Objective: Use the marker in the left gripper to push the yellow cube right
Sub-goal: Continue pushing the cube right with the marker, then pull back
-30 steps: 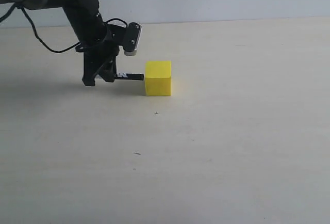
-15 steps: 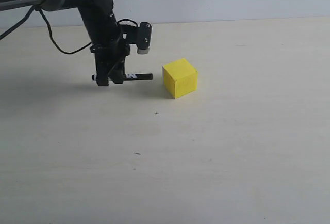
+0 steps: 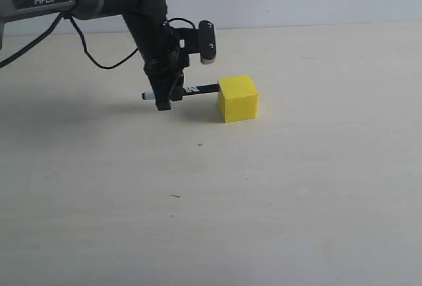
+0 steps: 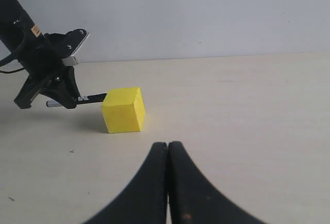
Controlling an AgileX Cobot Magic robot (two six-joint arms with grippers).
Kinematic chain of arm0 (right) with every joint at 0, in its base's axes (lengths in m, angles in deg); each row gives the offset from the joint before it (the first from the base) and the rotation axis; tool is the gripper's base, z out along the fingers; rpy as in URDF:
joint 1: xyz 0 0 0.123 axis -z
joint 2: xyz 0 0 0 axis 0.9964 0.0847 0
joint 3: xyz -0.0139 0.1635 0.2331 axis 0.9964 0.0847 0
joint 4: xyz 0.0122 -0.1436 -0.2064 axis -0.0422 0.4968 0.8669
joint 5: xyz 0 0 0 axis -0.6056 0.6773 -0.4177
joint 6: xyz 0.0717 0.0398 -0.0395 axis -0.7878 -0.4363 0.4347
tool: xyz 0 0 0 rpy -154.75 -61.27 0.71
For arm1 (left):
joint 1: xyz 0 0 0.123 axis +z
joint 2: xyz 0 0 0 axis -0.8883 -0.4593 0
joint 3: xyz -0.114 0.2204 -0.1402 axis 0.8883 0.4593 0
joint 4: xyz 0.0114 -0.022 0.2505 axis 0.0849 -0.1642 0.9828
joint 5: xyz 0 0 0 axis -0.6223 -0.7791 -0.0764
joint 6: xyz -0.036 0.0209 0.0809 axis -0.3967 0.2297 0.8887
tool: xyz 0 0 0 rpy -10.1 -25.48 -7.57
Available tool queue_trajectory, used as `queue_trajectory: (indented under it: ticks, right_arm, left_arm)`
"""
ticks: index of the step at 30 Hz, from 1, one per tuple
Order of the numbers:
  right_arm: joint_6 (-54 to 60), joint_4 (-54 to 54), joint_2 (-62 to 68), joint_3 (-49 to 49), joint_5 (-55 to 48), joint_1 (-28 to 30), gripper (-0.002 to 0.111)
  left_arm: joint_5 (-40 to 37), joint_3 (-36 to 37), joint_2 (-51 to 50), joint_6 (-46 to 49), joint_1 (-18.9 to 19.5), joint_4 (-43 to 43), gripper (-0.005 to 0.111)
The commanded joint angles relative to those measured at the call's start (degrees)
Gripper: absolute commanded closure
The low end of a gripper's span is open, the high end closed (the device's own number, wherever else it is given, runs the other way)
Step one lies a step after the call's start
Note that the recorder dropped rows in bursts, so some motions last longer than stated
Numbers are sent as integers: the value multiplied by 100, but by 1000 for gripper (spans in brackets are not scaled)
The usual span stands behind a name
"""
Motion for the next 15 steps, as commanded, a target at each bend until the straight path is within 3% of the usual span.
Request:
queue_trajectory:
  ticks: [1, 8, 15]
  right_arm:
    - [21, 8, -30, 25, 39, -7, 108]
    - [21, 8, -30, 25, 39, -7, 108]
    - [21, 8, -30, 25, 39, -7, 108]
  left_arm:
    - [-17, -204, 33, -105, 1, 89, 107]
    - [-895, -288, 41, -196, 423, 313, 107]
    - [-845, -300, 41, 242, 362, 220, 107]
